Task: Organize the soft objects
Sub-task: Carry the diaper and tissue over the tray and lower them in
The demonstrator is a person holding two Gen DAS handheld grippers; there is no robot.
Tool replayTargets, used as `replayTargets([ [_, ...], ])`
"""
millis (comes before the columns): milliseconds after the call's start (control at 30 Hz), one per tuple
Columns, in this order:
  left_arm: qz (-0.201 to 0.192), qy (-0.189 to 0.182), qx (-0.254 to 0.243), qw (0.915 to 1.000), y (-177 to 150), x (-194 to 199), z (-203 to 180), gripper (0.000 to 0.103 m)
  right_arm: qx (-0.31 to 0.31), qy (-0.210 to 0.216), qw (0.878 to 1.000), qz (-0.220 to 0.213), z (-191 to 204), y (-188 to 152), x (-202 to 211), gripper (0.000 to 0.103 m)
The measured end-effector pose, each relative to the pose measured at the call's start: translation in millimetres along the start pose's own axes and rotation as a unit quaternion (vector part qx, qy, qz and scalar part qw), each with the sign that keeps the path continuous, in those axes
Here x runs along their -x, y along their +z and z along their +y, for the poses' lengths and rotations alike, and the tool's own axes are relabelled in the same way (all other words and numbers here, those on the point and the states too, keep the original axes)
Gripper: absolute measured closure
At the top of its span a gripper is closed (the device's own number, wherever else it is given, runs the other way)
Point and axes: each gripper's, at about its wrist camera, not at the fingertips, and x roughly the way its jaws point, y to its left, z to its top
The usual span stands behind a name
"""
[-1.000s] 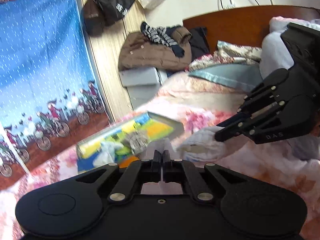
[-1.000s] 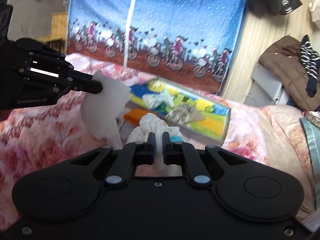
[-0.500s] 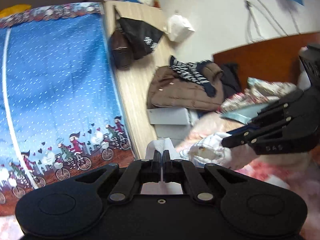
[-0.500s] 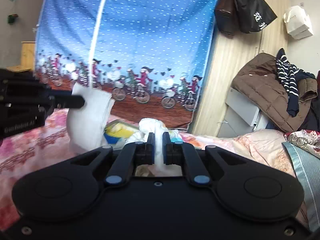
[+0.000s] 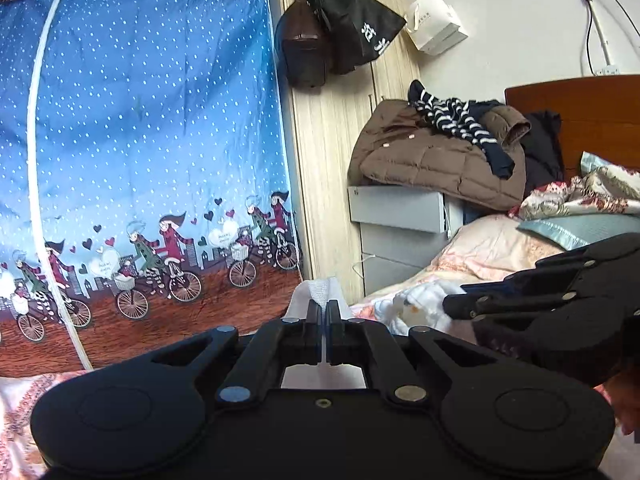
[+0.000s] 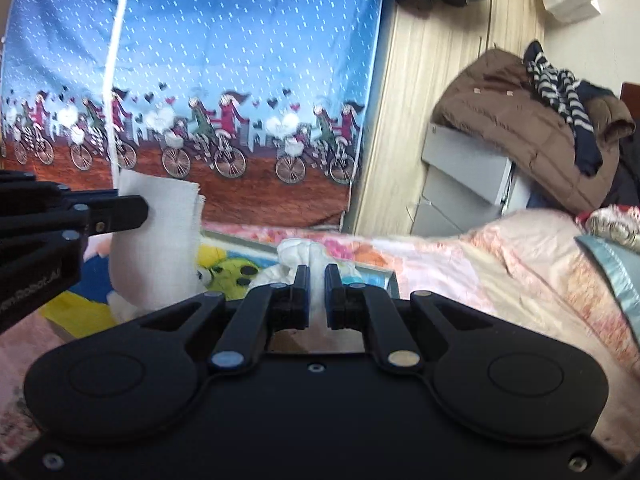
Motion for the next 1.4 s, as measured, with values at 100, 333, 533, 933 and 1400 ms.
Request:
replayTargets([
  [100, 0.017, 0.001, 0.005, 0.9998, -16, -15, 1, 0.103, -0.005, -0.005, 1.000, 0.016, 3, -15, -15, 0.101],
  [333, 0.070, 0.005, -0.008, 0.9975, -53, -37, 0, 0.103, -0.002, 0.008, 0.999, 0.052, 22, -49, -35, 0.100],
  [533, 0.118, -0.001, 0.000, 0.9930, -72, -50, 6, 0.102, 0.001, 0.030, 0.997, 0.073, 48, -72, -30, 0.097],
  [933, 0.142, 0.008, 0.038, 0.9892, -65, -37, 22, 0.073, -0.006, 0.033, 0.997, 0.064, 34, -37, 4, 0.046],
  [1400, 0.094, 0.026, 0.060, 0.9934, -18, 21, 32, 0.033, -0.004, 0.028, 0.999, 0.028, 23, -1, 69, 0.001],
])
